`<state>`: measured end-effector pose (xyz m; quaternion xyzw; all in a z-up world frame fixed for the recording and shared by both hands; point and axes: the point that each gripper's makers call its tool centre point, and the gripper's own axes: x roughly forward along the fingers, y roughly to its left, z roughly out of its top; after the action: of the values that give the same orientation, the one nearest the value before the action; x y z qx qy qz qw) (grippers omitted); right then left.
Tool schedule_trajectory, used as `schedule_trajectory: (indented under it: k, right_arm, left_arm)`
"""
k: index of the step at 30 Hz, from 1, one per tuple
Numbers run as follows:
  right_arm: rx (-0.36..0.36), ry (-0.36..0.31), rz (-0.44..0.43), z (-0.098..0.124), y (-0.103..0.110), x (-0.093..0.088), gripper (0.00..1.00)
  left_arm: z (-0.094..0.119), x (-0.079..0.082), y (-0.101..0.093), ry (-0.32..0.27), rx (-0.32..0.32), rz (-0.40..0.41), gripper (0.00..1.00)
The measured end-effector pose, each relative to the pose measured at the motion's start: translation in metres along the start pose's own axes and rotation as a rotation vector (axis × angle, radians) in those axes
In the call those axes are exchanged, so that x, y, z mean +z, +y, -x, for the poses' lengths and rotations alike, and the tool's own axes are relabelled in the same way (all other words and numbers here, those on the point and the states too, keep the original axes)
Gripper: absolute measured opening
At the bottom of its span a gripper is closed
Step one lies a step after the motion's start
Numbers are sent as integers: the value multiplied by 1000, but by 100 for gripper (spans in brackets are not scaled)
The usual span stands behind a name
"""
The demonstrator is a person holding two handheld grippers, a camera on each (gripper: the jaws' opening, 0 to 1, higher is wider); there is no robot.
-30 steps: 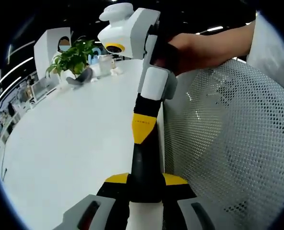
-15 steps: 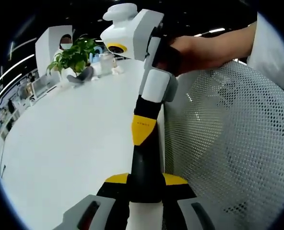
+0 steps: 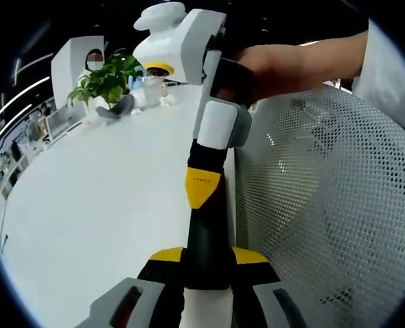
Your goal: Press the specified remote control buttons in sequence, fully releasing each button before pressing the next.
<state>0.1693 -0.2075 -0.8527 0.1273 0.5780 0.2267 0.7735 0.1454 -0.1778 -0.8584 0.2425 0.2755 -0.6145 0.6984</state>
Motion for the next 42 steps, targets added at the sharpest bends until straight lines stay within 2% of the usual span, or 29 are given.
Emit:
schedule_trajectory:
  k: [2, 3, 5, 8, 11, 21, 28, 33, 42]
  right_arm:
    - [37, -57, -85, 2, 0, 0, 0]
    - [52, -54, -147, 4, -1, -1, 0]
    - [58, 32, -162, 8, -2, -7, 0]
    - [41, -34, -182, 10, -9, -1, 0]
    - [88, -21, -216, 11, -2, -1, 0]
    - [73, 39, -181, 7, 2, -11, 0]
    - [74, 34, -184, 7, 2, -11, 0]
    - [28, 34, -75, 6, 4, -13, 0]
    - [3, 38, -32, 4, 2, -12, 0]
  left_arm:
    - [0, 0, 0, -3, -1, 1, 24]
    - [0, 0, 0, -4, -1, 1, 24]
    - [0, 0, 0, -6, -2, 2, 24]
    - [0, 0, 0, -6, -1, 2, 24]
    - [0, 0, 0, -7, 0, 2, 24]
    - [0, 0, 0, -7, 0, 1, 24]
    - [0, 0, 0, -8, -1, 1, 24]
    - [0, 0, 0, -9, -1, 2, 24]
    - [0, 0, 0, -8, -2, 1, 24]
